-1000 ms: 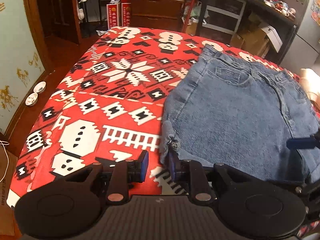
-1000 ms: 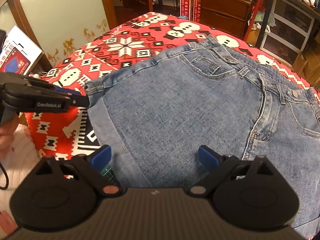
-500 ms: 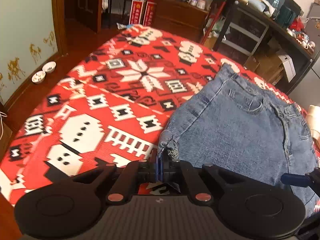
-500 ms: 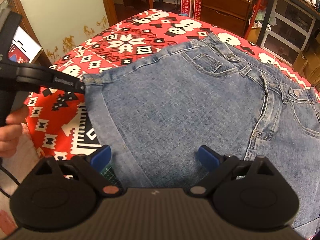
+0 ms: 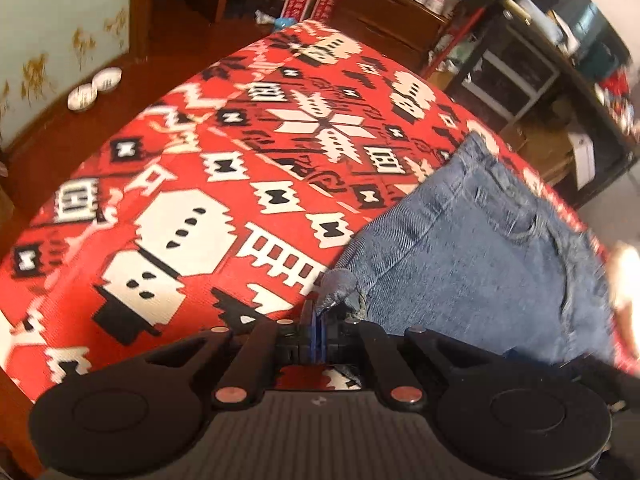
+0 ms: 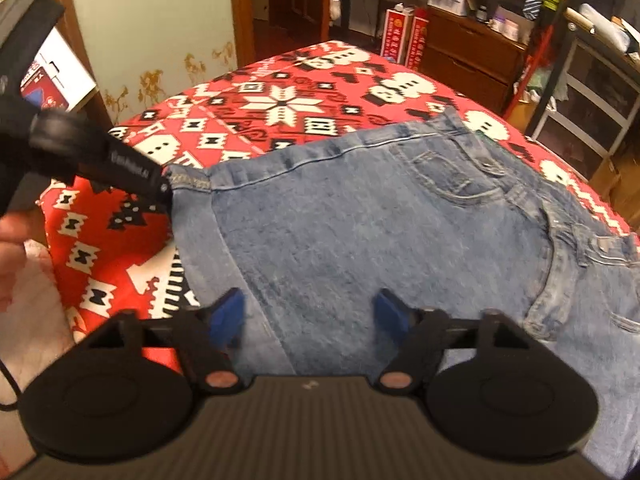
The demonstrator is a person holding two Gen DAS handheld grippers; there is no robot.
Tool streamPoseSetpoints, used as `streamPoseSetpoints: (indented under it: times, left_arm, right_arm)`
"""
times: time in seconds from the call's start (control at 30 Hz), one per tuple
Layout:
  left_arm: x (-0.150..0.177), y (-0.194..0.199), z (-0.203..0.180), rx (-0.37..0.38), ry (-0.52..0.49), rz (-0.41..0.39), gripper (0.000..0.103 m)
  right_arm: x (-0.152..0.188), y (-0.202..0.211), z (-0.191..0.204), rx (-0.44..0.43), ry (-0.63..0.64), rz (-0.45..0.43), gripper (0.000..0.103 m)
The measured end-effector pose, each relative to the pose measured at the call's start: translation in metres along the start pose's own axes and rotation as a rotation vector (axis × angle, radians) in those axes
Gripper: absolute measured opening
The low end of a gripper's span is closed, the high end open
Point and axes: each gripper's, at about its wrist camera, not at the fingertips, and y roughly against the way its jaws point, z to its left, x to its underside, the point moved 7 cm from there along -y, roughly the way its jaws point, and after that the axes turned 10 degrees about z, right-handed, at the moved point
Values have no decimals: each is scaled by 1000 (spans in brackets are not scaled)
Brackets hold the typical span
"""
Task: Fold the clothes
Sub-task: 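Release the leg and move both grippers back over the shorts' hem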
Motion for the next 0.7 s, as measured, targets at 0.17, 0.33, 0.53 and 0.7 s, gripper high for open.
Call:
streamPoseSetpoints:
  times: [0.17, 0.33, 0.53, 0.7]
  left_arm:
    - [-5, -1, 10, 72, 98, 10, 2]
    - [-6, 2, 19, 133, 174, 10, 3]
    - [5, 34, 20, 1, 67, -55, 8]
    - [5, 56, -1, -31, -39, -89, 8]
  right_arm:
    - [-1, -10, 6, -56, -10, 21, 59]
    - [2, -4, 1, -83, -37, 18, 59]
    - [9, 16, -21, -104, -94, -3, 57]
    - [34, 47, -74, -36, -170, -34, 61]
